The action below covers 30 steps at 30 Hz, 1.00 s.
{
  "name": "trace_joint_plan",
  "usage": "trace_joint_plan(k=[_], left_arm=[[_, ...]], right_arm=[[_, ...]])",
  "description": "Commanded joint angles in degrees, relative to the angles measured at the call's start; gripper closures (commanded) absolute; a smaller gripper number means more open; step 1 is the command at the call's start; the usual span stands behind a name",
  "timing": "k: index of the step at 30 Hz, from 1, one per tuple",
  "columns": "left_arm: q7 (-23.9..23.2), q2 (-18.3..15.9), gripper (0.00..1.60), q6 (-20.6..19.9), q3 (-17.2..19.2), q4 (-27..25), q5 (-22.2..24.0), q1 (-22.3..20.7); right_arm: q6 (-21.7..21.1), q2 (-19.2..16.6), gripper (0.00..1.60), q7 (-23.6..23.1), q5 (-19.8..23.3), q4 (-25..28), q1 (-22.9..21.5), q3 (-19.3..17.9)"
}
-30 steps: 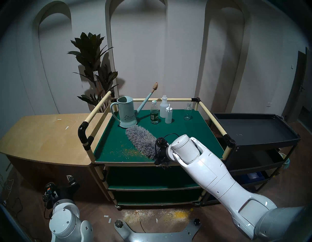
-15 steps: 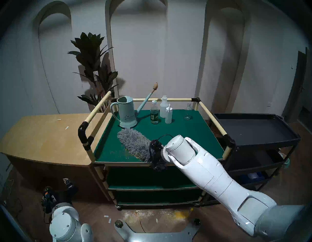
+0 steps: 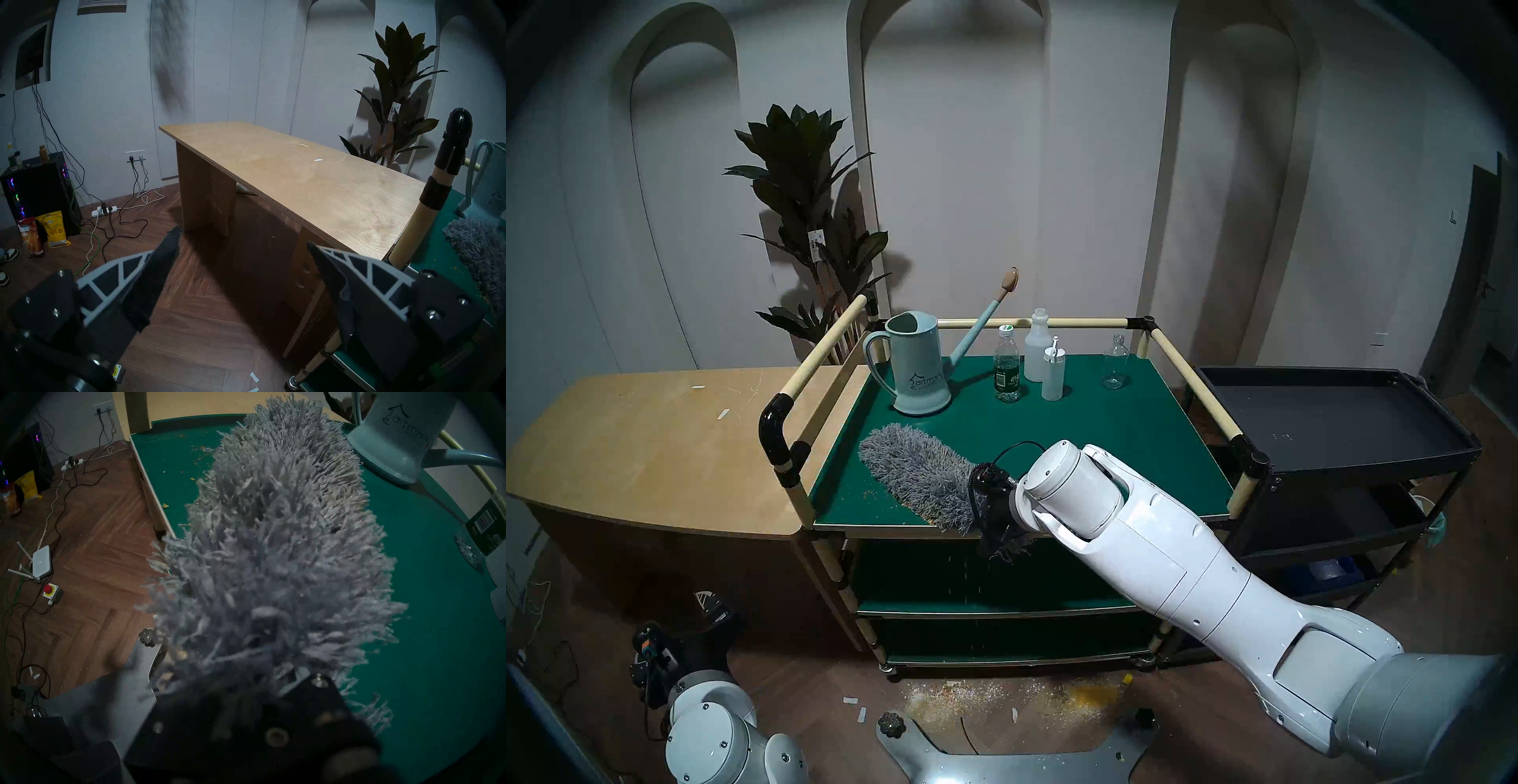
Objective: Dust the shelf with the duster
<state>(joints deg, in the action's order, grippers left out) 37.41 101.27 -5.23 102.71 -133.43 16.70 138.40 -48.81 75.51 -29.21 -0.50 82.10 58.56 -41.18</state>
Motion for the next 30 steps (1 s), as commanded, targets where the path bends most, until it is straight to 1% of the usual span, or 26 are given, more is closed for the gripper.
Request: trace_joint_plan(k=[1, 4, 12, 15, 19, 21, 24, 27, 28, 30], left_arm=[[0.1, 1.1, 0.00, 2.3, 0.1, -0.9, 0.3, 1.2], [0.2, 1.3, 0.00, 2.7, 0.2, -0.9, 0.5, 1.6], [0.3, 2.2, 0.00, 4.6, 0.1, -0.3, 1.2, 2.8], [0.0, 2.5, 0.00, 5.9, -0.3, -0.3, 1.1, 3.5], [-0.9, 3.0, 0.00, 9.0, -1.2, -0.1, 0.4, 4.7], [-1.0, 3.2, 0.00, 9.9, -1.8, 0.0, 0.0, 5.0], [-0.8, 3.1, 0.00, 10.7, -2.6, 0.0, -0.3, 5.4], [-0.6, 2.9, 0.00, 11.3, -3.2, 0.1, -0.4, 5.7], [-0.4, 2.6, 0.00, 11.7, -3.8, 0.3, -0.5, 5.9], [-0.2, 2.3, 0.00, 12.0, -4.1, 0.3, -0.5, 6.0]], right_arm=[[-0.3, -0.4, 1.60, -4.2, 0.3, -1.6, 3.4, 6.1], [-0.3, -0.7, 1.60, -4.6, 0.2, -1.3, 3.2, 6.7], [0.6, -4.1, 1.60, -7.6, 0.1, 0.9, 1.9, 10.0], [1.1, -6.0, 1.60, -10.5, 0.3, 2.0, 0.6, 12.1], [2.6, -8.8, 1.60, -15.4, 0.8, 3.8, -2.1, 15.0], [3.8, -9.8, 1.60, -17.3, 0.9, 4.6, -2.8, 15.3], [4.3, -11.1, 1.60, -18.6, 0.6, 5.7, -3.4, 15.7], [5.0, -12.1, 1.60, -19.2, 0.3, 6.1, -3.7, 16.2], [6.1, -13.1, 1.60, -19.7, 0.0, 6.3, -3.9, 16.6], [6.6, -13.6, 1.60, -20.1, 0.2, 6.5, -3.9, 16.5]])
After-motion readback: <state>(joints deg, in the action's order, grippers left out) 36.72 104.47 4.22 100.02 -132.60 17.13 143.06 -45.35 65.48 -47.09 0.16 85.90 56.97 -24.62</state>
